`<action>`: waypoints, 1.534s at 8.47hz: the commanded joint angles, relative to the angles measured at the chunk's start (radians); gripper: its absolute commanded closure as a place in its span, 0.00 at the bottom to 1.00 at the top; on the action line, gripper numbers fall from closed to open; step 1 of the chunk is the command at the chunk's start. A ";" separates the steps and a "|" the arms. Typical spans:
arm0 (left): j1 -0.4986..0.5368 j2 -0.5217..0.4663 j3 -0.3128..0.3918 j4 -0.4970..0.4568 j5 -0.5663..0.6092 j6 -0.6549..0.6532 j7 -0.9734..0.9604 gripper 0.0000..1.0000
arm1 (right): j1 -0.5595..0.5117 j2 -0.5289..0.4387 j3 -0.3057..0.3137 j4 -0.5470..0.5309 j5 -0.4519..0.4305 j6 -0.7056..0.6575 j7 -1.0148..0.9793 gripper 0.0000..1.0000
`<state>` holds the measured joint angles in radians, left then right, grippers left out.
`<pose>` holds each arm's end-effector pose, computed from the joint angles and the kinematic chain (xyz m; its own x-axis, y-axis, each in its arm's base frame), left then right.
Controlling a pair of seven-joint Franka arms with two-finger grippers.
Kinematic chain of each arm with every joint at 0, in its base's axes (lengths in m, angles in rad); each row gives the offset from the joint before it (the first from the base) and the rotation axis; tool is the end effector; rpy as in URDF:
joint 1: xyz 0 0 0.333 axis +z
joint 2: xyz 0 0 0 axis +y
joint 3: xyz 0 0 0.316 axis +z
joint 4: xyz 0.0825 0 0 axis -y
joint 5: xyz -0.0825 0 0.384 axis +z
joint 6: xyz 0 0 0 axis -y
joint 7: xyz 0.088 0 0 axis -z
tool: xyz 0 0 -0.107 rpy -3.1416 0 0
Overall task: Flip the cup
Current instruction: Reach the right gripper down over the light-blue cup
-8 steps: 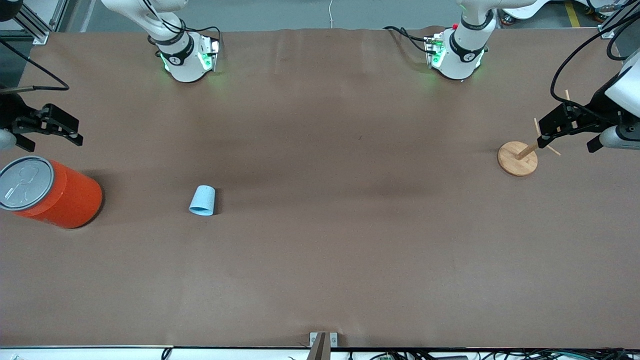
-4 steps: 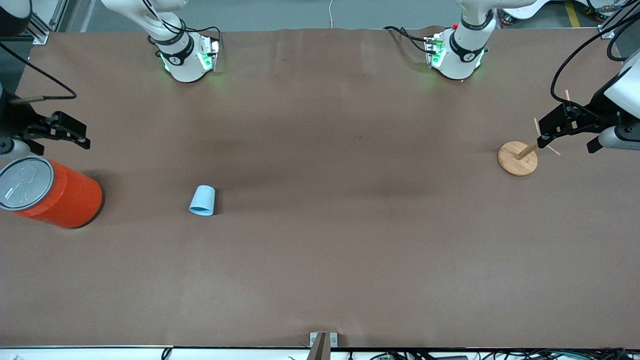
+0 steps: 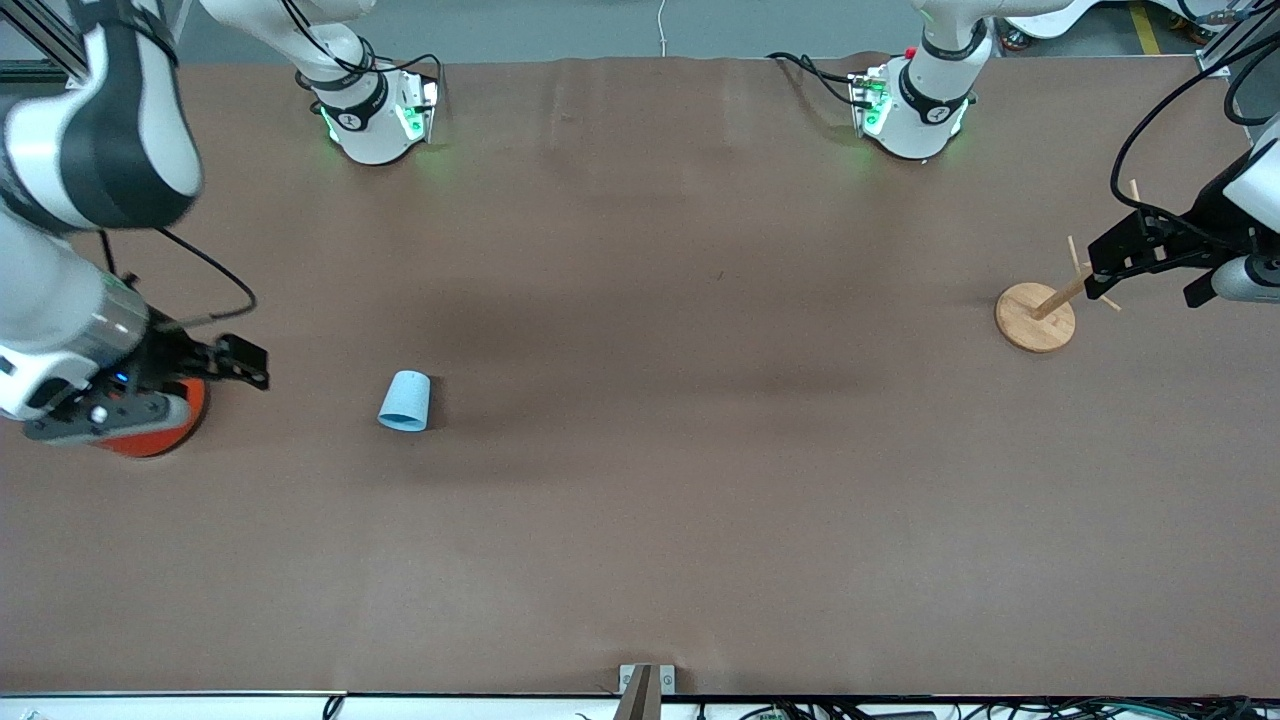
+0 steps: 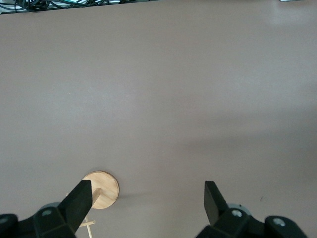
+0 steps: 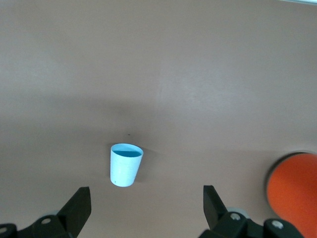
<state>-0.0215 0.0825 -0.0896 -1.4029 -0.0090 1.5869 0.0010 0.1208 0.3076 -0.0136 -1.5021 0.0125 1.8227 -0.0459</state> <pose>0.5787 -0.0629 0.6587 0.9887 -0.1101 0.1017 -0.1123 -0.9935 0.0162 0.6523 0.0723 0.4926 0.9886 0.1501 0.0134 0.1502 -0.9886 -0.0074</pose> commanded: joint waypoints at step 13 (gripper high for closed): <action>-0.003 0.066 -0.007 -0.034 0.017 -0.038 -0.010 0.00 | 0.140 -0.058 -0.003 -0.753 0.007 0.793 0.153 0.00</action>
<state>-0.0217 0.1517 -0.0945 -1.4368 -0.0090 1.5452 -0.0005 0.2615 0.2722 -0.0136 -2.2289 0.0157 2.5986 0.0924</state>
